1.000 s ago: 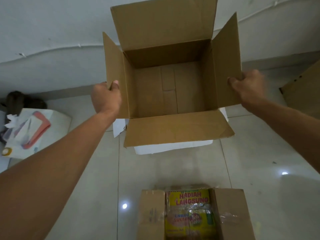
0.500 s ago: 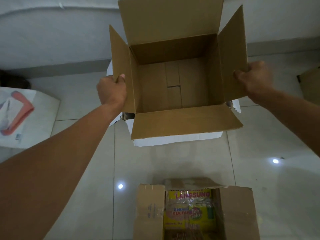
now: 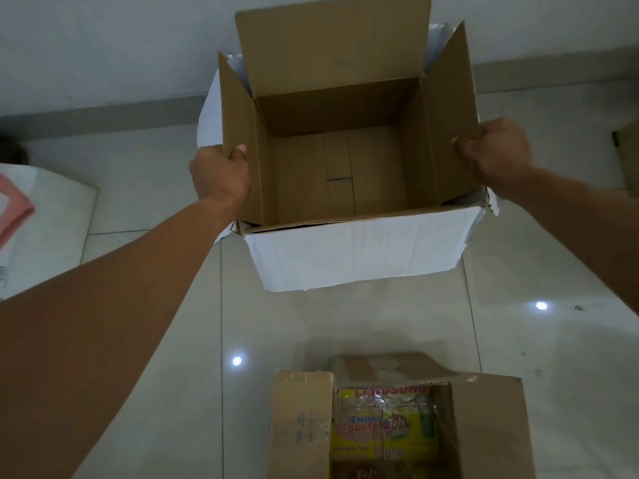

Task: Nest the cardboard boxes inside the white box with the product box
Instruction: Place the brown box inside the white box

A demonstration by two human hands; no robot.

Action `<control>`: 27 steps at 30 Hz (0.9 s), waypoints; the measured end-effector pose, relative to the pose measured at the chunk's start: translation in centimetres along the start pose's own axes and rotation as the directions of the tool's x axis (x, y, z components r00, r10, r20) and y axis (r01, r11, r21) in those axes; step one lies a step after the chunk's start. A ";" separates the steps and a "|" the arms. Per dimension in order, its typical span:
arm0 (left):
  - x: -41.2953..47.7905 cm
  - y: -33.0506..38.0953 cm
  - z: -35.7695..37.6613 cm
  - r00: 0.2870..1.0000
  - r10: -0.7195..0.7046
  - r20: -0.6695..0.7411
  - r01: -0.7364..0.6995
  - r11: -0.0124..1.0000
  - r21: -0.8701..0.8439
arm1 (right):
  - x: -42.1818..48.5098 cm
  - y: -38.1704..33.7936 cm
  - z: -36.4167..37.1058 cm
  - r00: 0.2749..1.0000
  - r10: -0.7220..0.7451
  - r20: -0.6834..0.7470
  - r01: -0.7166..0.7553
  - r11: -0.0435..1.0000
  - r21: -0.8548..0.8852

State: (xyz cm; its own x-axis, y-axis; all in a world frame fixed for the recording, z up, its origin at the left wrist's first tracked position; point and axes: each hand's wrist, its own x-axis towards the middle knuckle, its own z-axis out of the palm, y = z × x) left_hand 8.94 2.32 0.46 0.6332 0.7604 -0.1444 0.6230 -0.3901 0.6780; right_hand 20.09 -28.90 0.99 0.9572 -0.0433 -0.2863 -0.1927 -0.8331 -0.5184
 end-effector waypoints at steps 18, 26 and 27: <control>-0.9 -1.9 0.5 0.929 0.363 0.067 -0.367 0.886 0.284 | -0.5 0.4 0.5 0.995 -0.063 -0.072 0.054 0.991 -0.122; -5.0 -2.9 -1.9 0.930 0.365 -0.053 -0.327 0.883 0.335 | -4.7 1.4 -0.2 0.969 -0.190 -0.156 0.153 0.964 -0.219; -6.0 -3.0 -2.3 0.930 0.365 -0.054 -0.327 0.884 0.335 | -5.4 1.6 -0.3 0.967 -0.199 -0.159 0.163 0.963 -0.213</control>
State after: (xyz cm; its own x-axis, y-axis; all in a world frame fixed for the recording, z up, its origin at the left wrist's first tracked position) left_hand 2.23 0.16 0.91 0.7912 0.5924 0.1518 0.4968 -0.7674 0.4053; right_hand 14.68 -30.17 1.92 0.9983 0.0362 -0.0454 0.0166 -0.9270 -0.3746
